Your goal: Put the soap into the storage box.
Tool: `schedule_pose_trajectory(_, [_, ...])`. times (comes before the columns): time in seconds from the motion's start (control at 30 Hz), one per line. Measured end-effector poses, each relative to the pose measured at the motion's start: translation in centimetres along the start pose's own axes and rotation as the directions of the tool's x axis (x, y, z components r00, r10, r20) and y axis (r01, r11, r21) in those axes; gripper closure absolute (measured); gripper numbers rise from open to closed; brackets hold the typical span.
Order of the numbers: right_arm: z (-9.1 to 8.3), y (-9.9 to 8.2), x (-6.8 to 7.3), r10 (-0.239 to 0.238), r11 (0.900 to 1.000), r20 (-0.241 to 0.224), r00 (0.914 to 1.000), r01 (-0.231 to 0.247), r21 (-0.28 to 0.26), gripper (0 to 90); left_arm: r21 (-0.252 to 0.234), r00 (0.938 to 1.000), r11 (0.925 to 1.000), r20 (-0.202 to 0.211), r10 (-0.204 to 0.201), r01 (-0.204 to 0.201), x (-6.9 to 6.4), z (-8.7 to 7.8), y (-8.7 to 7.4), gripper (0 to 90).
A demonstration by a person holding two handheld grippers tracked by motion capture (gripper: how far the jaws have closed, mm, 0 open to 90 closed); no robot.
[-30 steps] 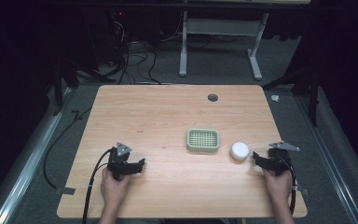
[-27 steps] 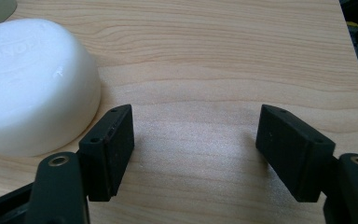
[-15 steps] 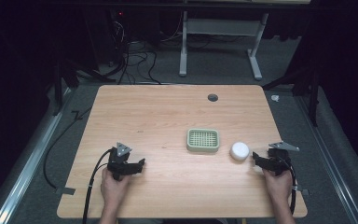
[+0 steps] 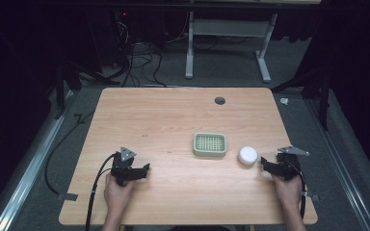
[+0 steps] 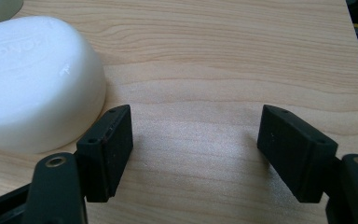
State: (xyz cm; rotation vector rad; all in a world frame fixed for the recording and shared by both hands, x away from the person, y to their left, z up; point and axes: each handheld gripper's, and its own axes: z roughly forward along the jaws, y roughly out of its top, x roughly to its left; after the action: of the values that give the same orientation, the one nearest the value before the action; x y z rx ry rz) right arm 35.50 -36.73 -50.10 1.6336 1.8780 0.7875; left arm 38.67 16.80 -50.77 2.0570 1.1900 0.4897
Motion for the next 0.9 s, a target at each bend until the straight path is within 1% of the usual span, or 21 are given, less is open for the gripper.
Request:
schedule_pose_trajectory(0.1, [0.0,0.0,0.0,-0.013,0.9999,-0.009,0.9999,0.013,0.004,25.2,0.000,1.0000,1.0000,0.000,0.000,0.000,0.0,0.0,0.0,17.4])
schedule_pose_trajectory(0.23, [-0.1,-0.1,-0.1,-0.008,1.0000,-0.014,0.9999,0.008,0.006,25.8,0.000,1.0000,1.0000,0.000,0.000,0.000,0.0,0.0,0.0,17.4])
schedule_pose_trajectory(0.27, [-0.2,-0.1,-0.2,-0.003,1.0000,-0.016,0.9999,0.003,0.004,25.7,0.000,1.0000,1.0000,0.000,0.000,0.000,0.0,0.0,0.0,17.4])
schedule_pose_trajectory(0.3, [-0.3,-0.2,-0.3,0.017,0.9999,-0.027,0.9995,-0.017,-0.001,25.0,0.000,1.0000,1.0000,0.000,0.000,0.000,0.0,0.0,0.0,17.4])
schedule_pose_trajectory(0.37, [-0.4,-0.3,-0.3,0.021,0.9998,-0.032,0.9993,-0.021,-0.004,24.7,0.000,1.0000,1.0000,0.000,0.000,0.000,0.0,0.0,0.0,17.4])
schedule_pose_trajectory(0.47, [-0.8,-0.3,-0.3,0.032,0.9993,-0.035,0.9989,-0.033,-0.015,24.6,0.000,1.0000,1.0000,0.000,0.000,0.000,0.0,0.0,0.0,17.4])
schedule_pose_trajectory(0.57, [-1.2,-0.4,-0.3,0.024,0.9993,-0.038,0.9990,-0.025,-0.026,24.7,0.000,1.0000,1.0000,-0.001,0.000,0.000,0.0,0.0,0.0,17.3])
schedule_pose_trajectory(0.63, [-1.7,-0.6,-0.1,0.031,0.9988,-0.053,0.9981,-0.033,-0.035,24.9,0.000,1.0000,1.0000,-0.001,0.000,0.000,0.0,0.0,0.0,17.3])
schedule_pose_trajectory(0.8, [-2.4,-0.9,0.0,0.040,0.9981,-0.059,0.9975,-0.042,-0.044,25.0,0.000,1.0000,1.0000,-0.001,0.001,-0.001,0.0,0.0,0.0,17.3])
schedule_pose_trajectory(0.83, [-2.8,-1.1,0.1,0.036,0.9979,-0.063,0.9974,-0.039,-0.052,25.0,0.001,1.0000,1.0000,-0.001,0.001,-0.001,0.0,0.0,0.0,17.3])
schedule_pose_trajectory(0.9, [-3.0,-1.1,0.1,0.033,0.9977,-0.066,0.9973,-0.037,-0.056,25.0,0.001,1.0000,1.0000,-0.001,0.001,-0.001,0.0,0.0,0.0,17.3])
